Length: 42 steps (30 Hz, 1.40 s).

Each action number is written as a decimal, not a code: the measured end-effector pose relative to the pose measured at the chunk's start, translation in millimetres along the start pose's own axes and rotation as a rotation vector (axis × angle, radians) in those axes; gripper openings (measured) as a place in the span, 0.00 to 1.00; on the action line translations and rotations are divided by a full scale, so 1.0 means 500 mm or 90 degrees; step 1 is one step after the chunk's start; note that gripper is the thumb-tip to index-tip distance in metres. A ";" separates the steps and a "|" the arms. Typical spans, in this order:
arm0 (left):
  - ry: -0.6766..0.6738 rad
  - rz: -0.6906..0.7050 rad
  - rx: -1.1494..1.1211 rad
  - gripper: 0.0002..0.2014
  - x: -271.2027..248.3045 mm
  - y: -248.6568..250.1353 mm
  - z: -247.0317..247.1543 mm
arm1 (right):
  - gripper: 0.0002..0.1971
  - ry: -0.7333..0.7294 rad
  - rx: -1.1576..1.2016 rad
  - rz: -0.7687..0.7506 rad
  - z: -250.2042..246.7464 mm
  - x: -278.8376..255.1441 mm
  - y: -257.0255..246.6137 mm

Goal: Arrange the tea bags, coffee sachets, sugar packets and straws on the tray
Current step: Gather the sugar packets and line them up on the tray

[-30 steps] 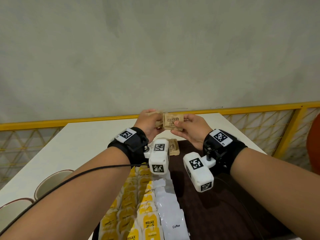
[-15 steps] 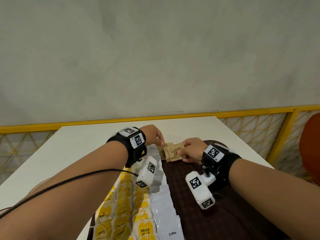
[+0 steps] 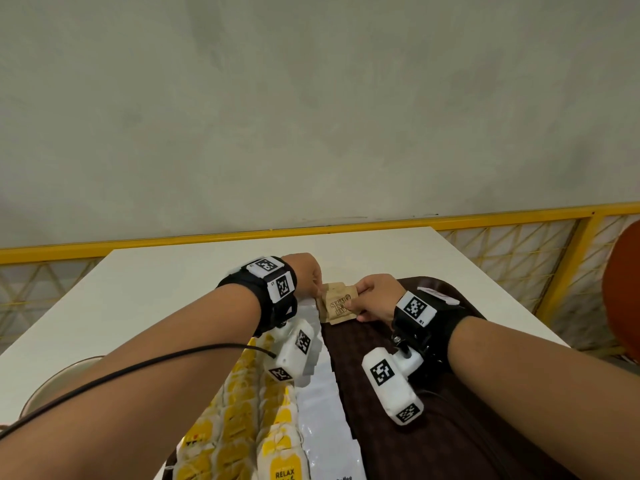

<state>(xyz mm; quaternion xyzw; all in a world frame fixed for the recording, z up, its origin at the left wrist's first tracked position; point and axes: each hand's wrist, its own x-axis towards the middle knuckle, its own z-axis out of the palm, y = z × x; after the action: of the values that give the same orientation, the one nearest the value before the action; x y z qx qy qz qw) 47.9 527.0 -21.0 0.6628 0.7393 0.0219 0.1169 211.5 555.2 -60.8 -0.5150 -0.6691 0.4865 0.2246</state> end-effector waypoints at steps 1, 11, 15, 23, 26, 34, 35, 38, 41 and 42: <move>-0.001 -0.002 0.003 0.11 0.002 0.001 0.001 | 0.09 0.001 -0.022 0.000 -0.003 0.000 -0.001; 0.015 -0.006 0.011 0.04 0.011 0.006 0.005 | 0.18 -0.026 -0.056 0.023 -0.012 -0.015 -0.011; 0.007 -0.004 -0.012 0.07 0.010 0.011 -0.001 | 0.18 -0.038 -0.033 0.027 -0.007 -0.017 -0.016; -0.013 0.000 0.016 0.07 0.015 0.018 -0.002 | 0.16 -0.040 -0.026 0.041 -0.002 -0.019 -0.020; -0.023 -0.008 0.052 0.09 0.014 0.024 -0.003 | 0.15 -0.038 -0.008 0.041 -0.002 -0.020 -0.020; -0.003 -0.024 0.048 0.07 0.018 0.020 -0.003 | 0.13 -0.040 -0.040 0.029 -0.001 -0.018 -0.025; 0.000 -0.025 0.042 0.08 0.017 0.020 -0.003 | 0.13 -0.039 -0.040 0.032 0.000 -0.018 -0.024; 0.003 -0.022 0.026 0.09 0.015 0.021 -0.005 | 0.14 -0.039 -0.041 0.034 0.000 -0.020 -0.021; 0.015 -0.025 -0.009 0.07 0.012 0.018 -0.007 | 0.15 -0.047 -0.028 0.038 -0.004 -0.024 -0.023; 0.020 -0.025 -0.023 0.07 0.011 0.016 -0.008 | 0.15 -0.049 -0.019 0.044 -0.007 -0.026 -0.023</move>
<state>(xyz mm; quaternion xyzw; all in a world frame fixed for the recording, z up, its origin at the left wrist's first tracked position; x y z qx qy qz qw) 54.2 533.8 -16.3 0.6456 0.7533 0.0435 0.1176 213.7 545.0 -46.6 -0.5220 -0.6665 0.5029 0.1743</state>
